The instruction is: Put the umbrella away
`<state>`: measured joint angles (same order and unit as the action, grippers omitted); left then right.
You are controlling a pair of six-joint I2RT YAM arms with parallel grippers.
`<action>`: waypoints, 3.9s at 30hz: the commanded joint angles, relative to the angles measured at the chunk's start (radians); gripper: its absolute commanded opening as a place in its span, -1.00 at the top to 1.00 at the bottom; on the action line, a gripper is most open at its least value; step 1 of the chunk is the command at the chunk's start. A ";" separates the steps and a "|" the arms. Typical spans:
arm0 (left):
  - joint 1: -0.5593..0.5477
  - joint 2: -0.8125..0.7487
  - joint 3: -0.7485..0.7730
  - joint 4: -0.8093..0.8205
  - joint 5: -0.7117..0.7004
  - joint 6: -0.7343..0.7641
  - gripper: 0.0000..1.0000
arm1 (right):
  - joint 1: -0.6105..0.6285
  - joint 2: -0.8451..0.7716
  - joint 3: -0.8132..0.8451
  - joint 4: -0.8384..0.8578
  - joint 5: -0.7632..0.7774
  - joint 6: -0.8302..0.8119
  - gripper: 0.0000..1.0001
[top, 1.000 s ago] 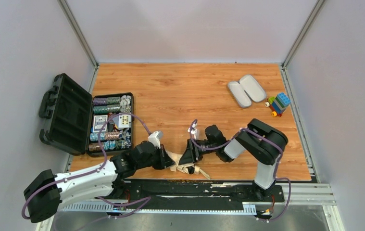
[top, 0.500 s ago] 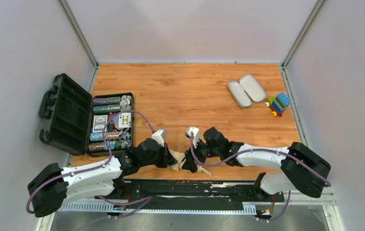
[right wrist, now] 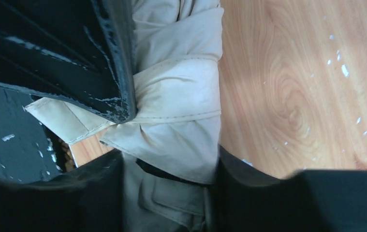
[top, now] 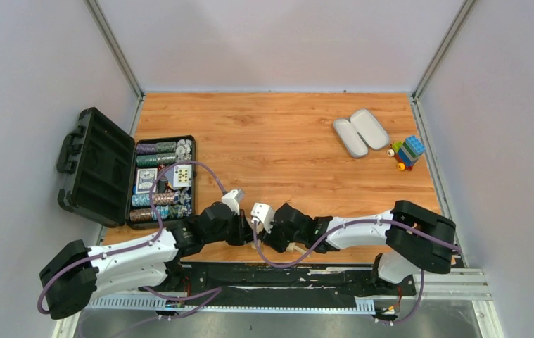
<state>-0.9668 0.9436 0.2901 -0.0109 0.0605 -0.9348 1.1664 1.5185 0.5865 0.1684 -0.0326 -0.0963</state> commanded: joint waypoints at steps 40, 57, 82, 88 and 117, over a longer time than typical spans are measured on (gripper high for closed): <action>0.011 -0.151 -0.063 -0.273 0.096 -0.124 1.00 | -0.300 0.281 -0.136 0.425 -0.493 0.702 1.00; 0.011 -0.017 -0.001 -0.368 0.011 -0.106 0.78 | -0.301 0.305 -0.137 0.455 -0.517 0.704 1.00; 0.011 -0.289 0.093 -0.573 -0.028 -0.111 0.59 | -0.299 0.282 -0.144 0.492 -0.531 0.681 1.00; 0.013 -0.482 0.241 -0.674 -0.236 -0.045 -0.06 | -0.269 0.115 -0.154 0.477 -0.455 0.580 0.45; 0.012 -0.550 0.457 -0.844 -0.715 0.146 -0.59 | -0.124 0.195 0.353 -0.303 -0.152 0.167 0.76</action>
<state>-0.9550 0.3557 0.7319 -0.8711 -0.5777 -0.7441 1.0443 1.7226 0.9360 -0.1295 -0.2287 0.1036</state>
